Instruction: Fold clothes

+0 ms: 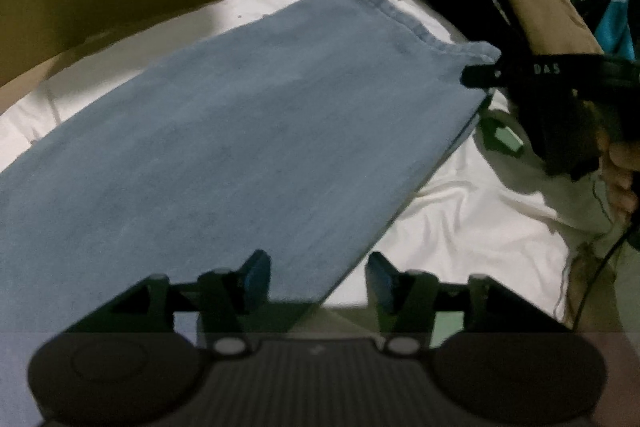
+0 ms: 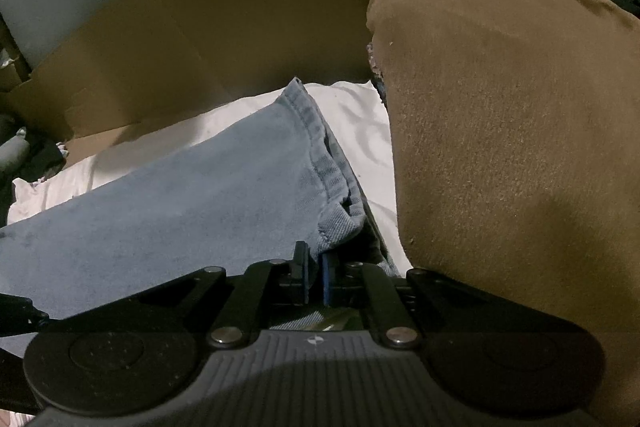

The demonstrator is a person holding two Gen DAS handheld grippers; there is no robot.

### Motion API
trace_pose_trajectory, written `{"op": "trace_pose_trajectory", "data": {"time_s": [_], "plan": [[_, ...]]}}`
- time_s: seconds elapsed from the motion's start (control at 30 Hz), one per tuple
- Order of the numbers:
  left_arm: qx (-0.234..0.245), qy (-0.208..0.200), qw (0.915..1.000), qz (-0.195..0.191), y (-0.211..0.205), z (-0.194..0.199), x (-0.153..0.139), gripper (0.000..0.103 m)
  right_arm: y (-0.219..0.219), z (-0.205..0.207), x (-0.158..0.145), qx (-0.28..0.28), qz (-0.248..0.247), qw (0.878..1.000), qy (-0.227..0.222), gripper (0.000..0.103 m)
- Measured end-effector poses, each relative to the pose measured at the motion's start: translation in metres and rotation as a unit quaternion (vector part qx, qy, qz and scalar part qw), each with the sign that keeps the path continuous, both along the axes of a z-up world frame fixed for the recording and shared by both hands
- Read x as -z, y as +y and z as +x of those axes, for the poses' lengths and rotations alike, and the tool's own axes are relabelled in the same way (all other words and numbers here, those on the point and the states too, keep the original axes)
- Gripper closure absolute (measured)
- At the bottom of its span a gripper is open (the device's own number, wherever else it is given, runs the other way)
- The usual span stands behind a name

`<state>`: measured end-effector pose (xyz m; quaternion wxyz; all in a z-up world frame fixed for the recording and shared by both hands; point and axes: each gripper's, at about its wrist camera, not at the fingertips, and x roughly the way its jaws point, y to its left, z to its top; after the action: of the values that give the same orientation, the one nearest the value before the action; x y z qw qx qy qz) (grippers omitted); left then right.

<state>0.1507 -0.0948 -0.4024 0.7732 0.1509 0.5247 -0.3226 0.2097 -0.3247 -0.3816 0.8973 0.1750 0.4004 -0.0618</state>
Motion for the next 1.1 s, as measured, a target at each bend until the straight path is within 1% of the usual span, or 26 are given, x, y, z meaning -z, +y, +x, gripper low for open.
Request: {"op": "trace_pose_trajectory", "data": {"time_s": [0.07, 0.2, 0.4, 0.43, 0.5, 0.53, 0.57, 0.6, 0.63, 0.67, 0.77, 0.83, 0.93, 1.07, 1.1], "plan": [[-0.012, 0.001, 0.9999, -0.004, 0.003, 0.001, 0.0, 0.05, -0.002, -0.001, 0.0, -0.001, 0.003, 1.0, -0.001, 0.098], [-0.052, 0.002, 0.9986, -0.005, 0.016, -0.003, -0.001, 0.05, -0.005, -0.001, 0.002, -0.015, 0.002, 1.0, -0.004, 0.098], [-0.059, -0.025, 0.9979, 0.008, 0.027, -0.015, -0.003, 0.05, -0.003, 0.001, 0.002, -0.015, -0.005, 1.0, -0.001, 0.098], [-0.071, -0.03, 0.997, 0.004, 0.031, -0.014, -0.005, 0.052, -0.003, 0.001, 0.002, -0.015, -0.005, 1.0, -0.001, 0.098], [-0.089, -0.034, 0.9953, -0.011, 0.037, -0.012, -0.008, 0.06, -0.004, 0.001, 0.002, -0.013, -0.001, 1.0, 0.0, 0.098], [-0.094, -0.032, 0.9948, -0.023, 0.039, -0.011, -0.01, 0.077, -0.004, 0.001, 0.002, -0.011, 0.002, 1.0, 0.0, 0.097], [-0.097, -0.031, 0.9943, -0.032, 0.041, -0.01, -0.012, 0.088, -0.006, 0.001, 0.003, -0.009, 0.013, 1.0, -0.001, 0.095], [-0.097, -0.034, 0.9939, -0.039, 0.041, -0.01, -0.015, 0.089, -0.008, 0.001, 0.004, -0.007, 0.024, 1.0, -0.002, 0.093], [-0.097, -0.04, 0.9936, -0.042, 0.041, -0.009, -0.017, 0.092, -0.009, 0.0, 0.004, -0.008, 0.034, 0.999, -0.005, 0.091], [-0.097, -0.045, 0.9933, -0.044, 0.04, -0.008, -0.019, 0.094, -0.011, -0.001, 0.004, -0.011, 0.044, 0.999, -0.008, 0.087], [-0.101, -0.044, 0.9927, -0.05, 0.04, -0.004, -0.022, 0.096, -0.009, -0.006, 0.005, -0.029, 0.06, 0.998, -0.013, 0.065], [-0.103, -0.042, 0.9924, -0.053, 0.041, -0.002, -0.024, 0.097, -0.004, -0.008, 0.007, -0.041, 0.075, 0.996, -0.014, 0.057], [-0.106, -0.04, 0.9919, -0.057, 0.041, 0.002, -0.027, 0.097, 0.008, -0.008, 0.011, -0.063, 0.094, 0.994, -0.007, 0.056], [-0.107, -0.035, 0.9918, -0.061, 0.043, 0.004, -0.029, 0.097, 0.036, -0.004, 0.011, -0.116, 0.093, 0.989, -0.007, 0.056], [-0.106, -0.034, 0.992, -0.06, 0.043, 0.003, -0.028, 0.097, 0.042, -0.003, 0.013, -0.13, 0.092, 0.987, -0.001, 0.056]]}}
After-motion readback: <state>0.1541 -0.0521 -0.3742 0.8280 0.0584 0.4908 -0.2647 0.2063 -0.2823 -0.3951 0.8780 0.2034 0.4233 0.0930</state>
